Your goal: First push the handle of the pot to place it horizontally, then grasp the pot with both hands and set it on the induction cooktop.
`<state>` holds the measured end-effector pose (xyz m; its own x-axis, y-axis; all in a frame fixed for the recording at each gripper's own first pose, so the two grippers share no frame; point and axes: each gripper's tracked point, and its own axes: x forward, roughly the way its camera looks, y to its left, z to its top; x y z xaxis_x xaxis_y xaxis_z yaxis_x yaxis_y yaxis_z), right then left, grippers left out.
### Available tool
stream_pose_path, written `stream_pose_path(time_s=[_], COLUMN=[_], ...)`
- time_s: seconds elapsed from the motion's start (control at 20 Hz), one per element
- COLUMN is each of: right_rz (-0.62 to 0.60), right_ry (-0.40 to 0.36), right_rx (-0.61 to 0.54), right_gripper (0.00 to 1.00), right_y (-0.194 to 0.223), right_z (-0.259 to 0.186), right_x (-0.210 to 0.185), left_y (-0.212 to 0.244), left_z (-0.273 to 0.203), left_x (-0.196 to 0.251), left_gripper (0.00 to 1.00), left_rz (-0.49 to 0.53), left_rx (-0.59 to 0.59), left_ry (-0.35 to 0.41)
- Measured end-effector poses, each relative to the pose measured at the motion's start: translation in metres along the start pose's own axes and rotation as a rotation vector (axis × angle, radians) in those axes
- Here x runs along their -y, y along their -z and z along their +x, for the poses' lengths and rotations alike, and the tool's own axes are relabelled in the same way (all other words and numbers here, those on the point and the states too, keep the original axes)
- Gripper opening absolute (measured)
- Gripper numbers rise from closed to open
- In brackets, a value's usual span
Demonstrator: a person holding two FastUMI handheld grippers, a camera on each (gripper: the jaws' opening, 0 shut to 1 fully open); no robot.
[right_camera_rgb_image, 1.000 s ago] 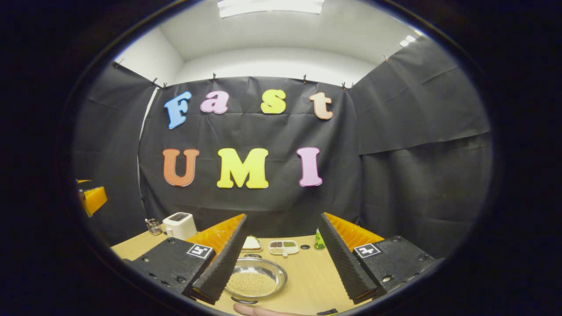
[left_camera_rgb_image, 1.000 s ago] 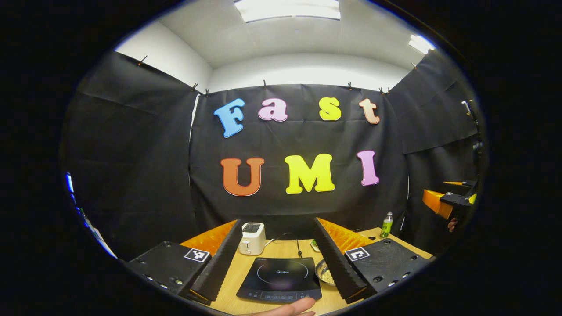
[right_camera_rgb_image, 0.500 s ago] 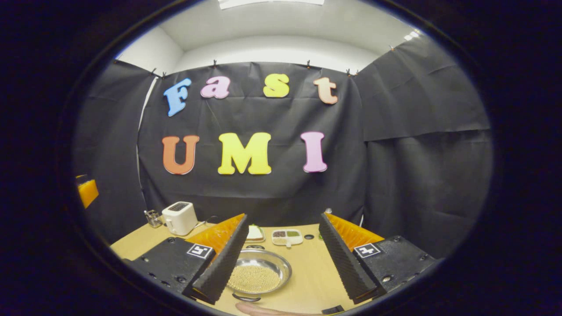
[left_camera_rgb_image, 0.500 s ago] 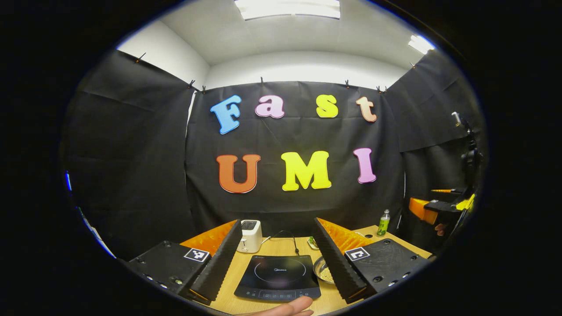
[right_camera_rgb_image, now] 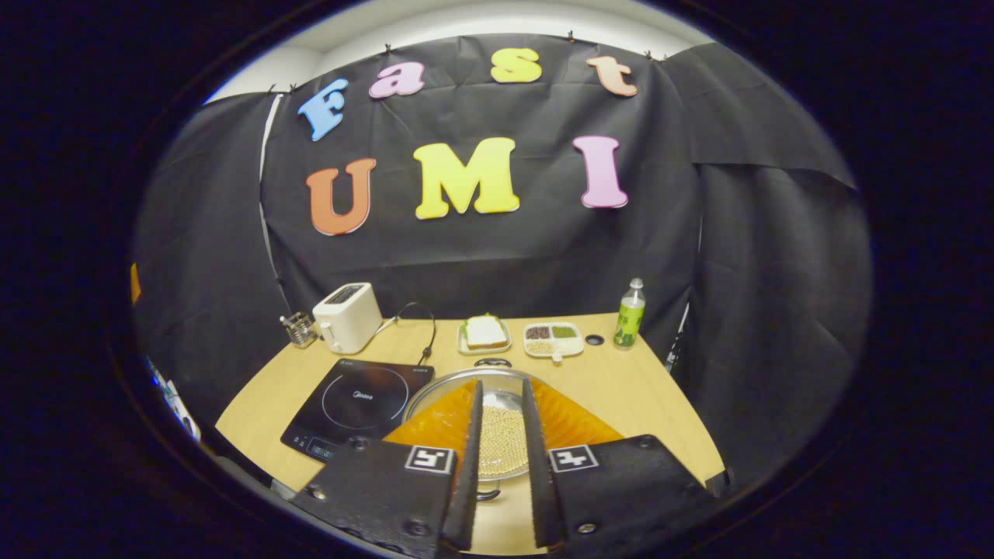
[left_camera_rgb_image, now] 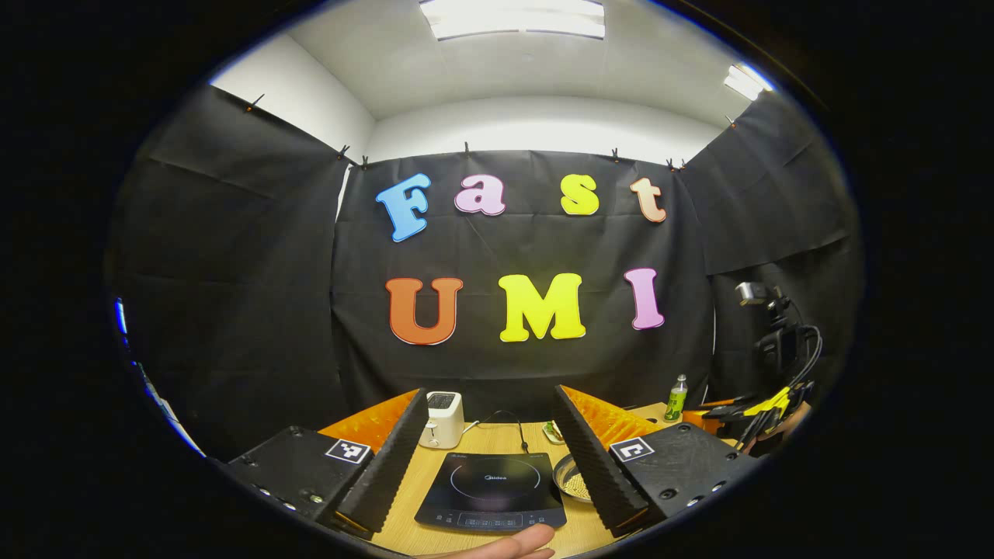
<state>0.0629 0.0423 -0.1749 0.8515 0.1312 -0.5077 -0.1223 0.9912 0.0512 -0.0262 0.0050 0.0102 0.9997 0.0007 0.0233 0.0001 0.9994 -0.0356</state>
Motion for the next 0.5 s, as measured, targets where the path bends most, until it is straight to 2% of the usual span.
stream_pose_path(time_s=[0.05, 0.1, 0.25, 0.5], right_rz=[-0.011, -0.02, -0.05, -0.057], right_ry=[0.003, 0.001, -0.008, -0.086], right_rx=[-0.024, -0.045, -0.1, -0.214], right_gripper=[0.19, 0.05, 0.04, 0.04], right_y=[0.008, 0.014, 0.035, 0.074], right_z=[0.006, 0.009, 0.019, 0.037], right_x=[-0.001, -0.004, -0.02, -0.057], left_y=[0.002, 0.003, 0.006, 0.015], left_z=[-0.001, 0.0, -0.002, -0.001], left_x=[0.0, 0.0, -0.004, -0.012], left_gripper=[0.96, 0.96, 0.96, 0.96], left_rz=[0.002, 0.004, 0.009, 0.011], left_rx=[-0.001, -0.001, -0.011, -0.019], left_ry=[-0.001, 0.001, -0.007, -0.014])
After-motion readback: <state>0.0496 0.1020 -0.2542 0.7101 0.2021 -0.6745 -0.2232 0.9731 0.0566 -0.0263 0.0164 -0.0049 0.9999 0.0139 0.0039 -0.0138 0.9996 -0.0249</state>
